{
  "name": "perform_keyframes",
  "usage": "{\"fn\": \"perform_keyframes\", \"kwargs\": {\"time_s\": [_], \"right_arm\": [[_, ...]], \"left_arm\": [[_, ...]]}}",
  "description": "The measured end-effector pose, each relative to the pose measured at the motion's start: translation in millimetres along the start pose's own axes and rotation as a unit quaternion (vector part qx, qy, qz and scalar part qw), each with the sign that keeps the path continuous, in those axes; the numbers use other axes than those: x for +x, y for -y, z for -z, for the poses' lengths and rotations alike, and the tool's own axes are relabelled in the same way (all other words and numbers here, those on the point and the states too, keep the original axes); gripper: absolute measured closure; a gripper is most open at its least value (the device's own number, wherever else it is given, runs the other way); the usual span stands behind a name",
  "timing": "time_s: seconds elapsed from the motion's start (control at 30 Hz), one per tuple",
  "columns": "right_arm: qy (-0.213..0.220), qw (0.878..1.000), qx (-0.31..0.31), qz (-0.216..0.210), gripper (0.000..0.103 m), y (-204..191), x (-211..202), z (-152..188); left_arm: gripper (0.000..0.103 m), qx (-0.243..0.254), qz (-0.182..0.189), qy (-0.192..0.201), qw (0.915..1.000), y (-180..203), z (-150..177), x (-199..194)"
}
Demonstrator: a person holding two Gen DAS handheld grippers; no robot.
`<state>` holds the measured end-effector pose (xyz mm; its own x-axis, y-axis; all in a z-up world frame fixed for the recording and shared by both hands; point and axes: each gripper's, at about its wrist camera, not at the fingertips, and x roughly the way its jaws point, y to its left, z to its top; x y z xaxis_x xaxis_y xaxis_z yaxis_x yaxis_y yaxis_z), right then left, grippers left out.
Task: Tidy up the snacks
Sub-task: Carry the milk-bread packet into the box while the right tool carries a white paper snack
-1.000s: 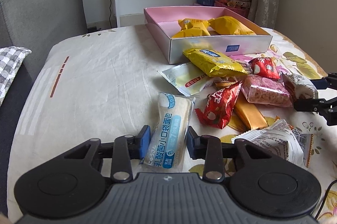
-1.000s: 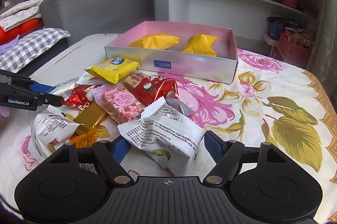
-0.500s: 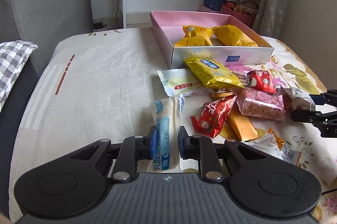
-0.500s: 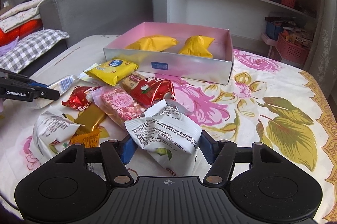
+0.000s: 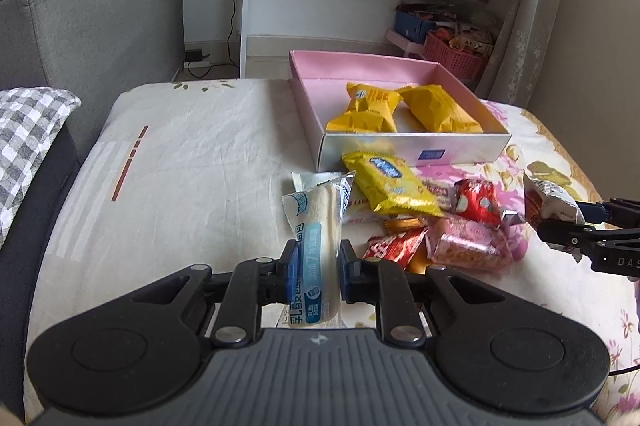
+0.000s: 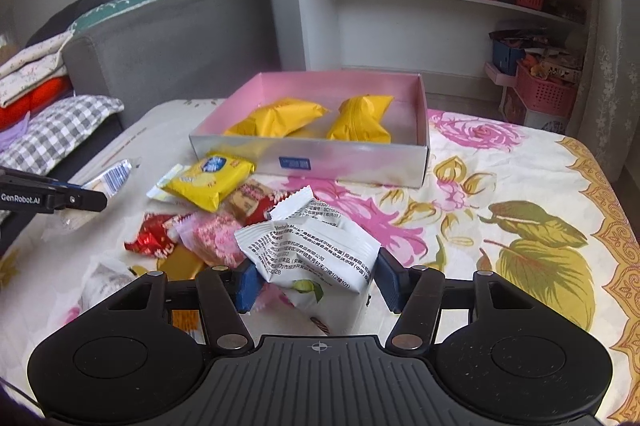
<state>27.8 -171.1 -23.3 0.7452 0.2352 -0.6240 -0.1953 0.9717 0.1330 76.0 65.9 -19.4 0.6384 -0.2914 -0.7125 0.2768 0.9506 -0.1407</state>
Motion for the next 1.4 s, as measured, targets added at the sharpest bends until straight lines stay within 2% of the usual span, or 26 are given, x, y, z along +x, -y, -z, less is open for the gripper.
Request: {"fn": "perform_keyframes", "kwargs": {"time_s": [0.43,0.73,0.87,0.97,1.07,1.27,1.4], "right_arm": [[0.038,0.998,0.044,0.005,0.045,2,2,-45],[0.073,0.989,0.128,-0.017,0.045,11,18,-78],[0.081,0.984,0.158,-0.012,0.045,22,28,-92],[0.078,0.982,0.172,-0.008,0.045,37,44,-104],[0.068,0.984,0.166,0.013,0.045,47,64,-112],[0.044,0.981,0.189,0.02,0.045,73,109,-128],[0.035,0.984,0.173,0.027,0.045,74,134,-134]], "left_arm": [[0.086,-0.035,0.02,0.039,0.9984,15,-38,2],[0.086,-0.068,0.025,0.059,0.9957,20,-58,21],[0.086,-0.03,0.005,0.065,0.9974,29,-74,37],[0.086,-0.027,0.007,0.065,0.9975,26,-85,51],[0.086,-0.01,-0.004,0.064,0.9979,27,-96,66],[0.086,0.014,-0.016,0.062,0.9979,30,-109,95],[0.086,0.023,-0.017,0.058,0.9979,33,-113,113]]}}
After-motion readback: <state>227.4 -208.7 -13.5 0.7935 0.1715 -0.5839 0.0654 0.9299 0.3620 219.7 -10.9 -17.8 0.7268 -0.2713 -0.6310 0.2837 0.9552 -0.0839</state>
